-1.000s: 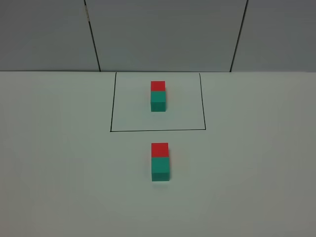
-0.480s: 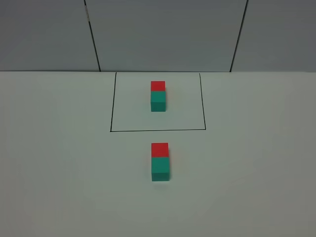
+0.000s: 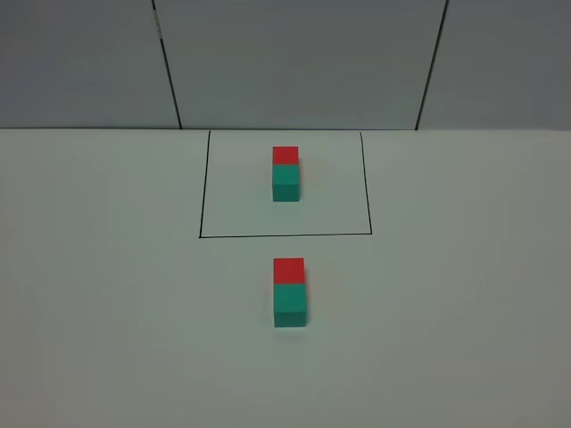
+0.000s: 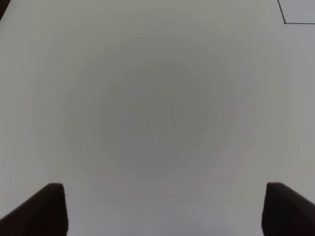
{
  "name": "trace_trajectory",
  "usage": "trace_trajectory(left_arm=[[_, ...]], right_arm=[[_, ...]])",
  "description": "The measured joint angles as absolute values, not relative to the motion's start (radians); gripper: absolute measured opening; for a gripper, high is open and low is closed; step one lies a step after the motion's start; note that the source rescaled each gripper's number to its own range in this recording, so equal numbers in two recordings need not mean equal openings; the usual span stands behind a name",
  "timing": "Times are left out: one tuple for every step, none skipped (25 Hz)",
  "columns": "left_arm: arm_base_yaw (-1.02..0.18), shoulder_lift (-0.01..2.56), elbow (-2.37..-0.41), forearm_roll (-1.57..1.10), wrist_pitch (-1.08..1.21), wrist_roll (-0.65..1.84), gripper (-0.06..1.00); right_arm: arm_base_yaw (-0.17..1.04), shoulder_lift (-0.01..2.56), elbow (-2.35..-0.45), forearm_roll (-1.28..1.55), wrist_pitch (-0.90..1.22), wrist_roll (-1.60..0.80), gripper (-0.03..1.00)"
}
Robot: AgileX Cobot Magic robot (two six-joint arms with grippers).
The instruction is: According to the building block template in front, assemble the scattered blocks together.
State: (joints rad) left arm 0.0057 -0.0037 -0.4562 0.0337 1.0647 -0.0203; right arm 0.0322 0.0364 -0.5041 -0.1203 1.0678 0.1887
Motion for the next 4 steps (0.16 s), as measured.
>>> trace_trajectory(left_arm=[[0.006,-0.004,-0.456,0.034,1.065,-0.02,0.87],[0.006,-0.004,-0.456,0.034,1.065,-0.02,0.87],[0.006,-0.004,-0.456,0.034,1.065,-0.02,0.87],[0.006,-0.004,-0.456,0.034,1.065,-0.02,0.87]], right_arm=[[0.032,0.036,-0.504,-0.12,1.068,0.189,0.58],[0.032,0.036,-0.504,-0.12,1.068,0.189,0.58],[0.032,0.036,-0.504,-0.12,1.068,0.189,0.58],[0.032,0.036,-0.504,-0.12,1.068,0.189,0.58]])
